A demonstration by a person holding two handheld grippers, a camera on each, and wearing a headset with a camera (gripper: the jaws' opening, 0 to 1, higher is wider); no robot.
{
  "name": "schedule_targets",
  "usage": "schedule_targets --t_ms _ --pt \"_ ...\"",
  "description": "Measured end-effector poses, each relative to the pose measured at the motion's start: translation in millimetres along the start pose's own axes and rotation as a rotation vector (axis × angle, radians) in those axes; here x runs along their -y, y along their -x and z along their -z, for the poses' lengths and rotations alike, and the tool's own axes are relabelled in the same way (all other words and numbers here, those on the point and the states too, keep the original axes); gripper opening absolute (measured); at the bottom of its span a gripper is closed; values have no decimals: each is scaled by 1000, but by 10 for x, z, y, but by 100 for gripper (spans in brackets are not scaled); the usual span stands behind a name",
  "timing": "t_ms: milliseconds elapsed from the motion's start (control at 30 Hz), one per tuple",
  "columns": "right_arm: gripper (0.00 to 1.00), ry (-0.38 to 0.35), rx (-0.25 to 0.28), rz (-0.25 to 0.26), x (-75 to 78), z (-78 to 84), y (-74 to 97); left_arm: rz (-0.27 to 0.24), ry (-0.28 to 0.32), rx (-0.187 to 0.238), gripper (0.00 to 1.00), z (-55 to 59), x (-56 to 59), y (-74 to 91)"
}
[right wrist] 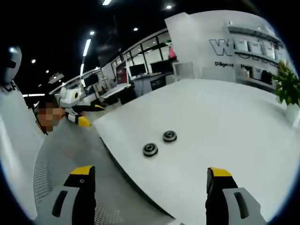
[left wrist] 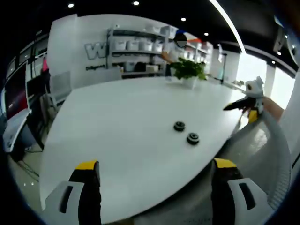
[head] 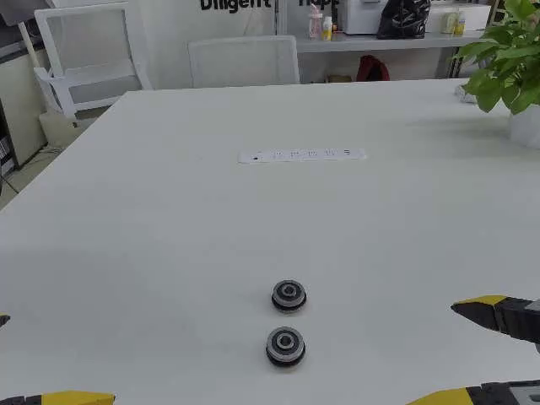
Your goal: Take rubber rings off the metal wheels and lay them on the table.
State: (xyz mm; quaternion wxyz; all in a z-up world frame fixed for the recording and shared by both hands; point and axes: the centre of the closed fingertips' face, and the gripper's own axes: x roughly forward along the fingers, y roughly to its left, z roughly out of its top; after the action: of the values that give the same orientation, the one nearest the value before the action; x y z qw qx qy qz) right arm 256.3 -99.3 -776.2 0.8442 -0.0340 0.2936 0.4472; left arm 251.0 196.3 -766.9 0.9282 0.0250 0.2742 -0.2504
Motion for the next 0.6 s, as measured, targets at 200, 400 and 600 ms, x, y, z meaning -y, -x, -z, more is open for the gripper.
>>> schedule_targets --t_ms 200,400,600 --pt "98 -8 9 6 8 2 21 0 -1 -3 100 5 7 0" --pt "96 -18 18 5 4 6 29 -8 11 -5 100 12 11 16" --pt "95 -23 16 7 3 16 32 -15 4 -11 100 26 15 14"
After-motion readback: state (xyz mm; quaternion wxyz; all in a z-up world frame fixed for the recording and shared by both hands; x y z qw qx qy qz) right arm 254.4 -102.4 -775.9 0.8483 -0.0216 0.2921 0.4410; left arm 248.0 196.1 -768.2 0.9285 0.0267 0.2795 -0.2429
